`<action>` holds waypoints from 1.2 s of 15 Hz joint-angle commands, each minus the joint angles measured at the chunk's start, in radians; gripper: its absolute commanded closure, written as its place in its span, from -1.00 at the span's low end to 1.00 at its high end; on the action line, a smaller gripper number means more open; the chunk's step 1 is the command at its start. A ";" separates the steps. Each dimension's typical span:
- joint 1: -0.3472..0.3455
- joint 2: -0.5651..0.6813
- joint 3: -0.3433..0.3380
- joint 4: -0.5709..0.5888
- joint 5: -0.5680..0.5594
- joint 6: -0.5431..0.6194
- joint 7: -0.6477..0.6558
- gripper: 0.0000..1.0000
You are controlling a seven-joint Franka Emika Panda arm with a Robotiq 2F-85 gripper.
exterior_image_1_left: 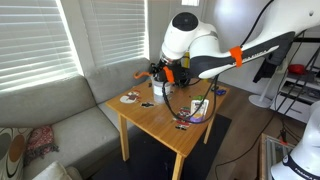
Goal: Remove the spoon from the transparent cup and put the silver cup inside the transparent cup, then put the spoon in the silver cup
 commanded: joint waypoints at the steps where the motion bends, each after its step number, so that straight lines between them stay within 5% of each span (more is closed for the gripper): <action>1: -0.010 -0.038 0.004 0.037 0.138 -0.012 -0.078 -1.00; 9: -0.059 -0.126 -0.028 0.147 0.516 -0.186 -0.652 -1.00; 16: -0.108 -0.125 -0.054 0.260 0.608 -0.361 -0.881 -1.00; 18: -0.112 -0.137 -0.043 0.218 0.551 -0.305 -0.822 -1.00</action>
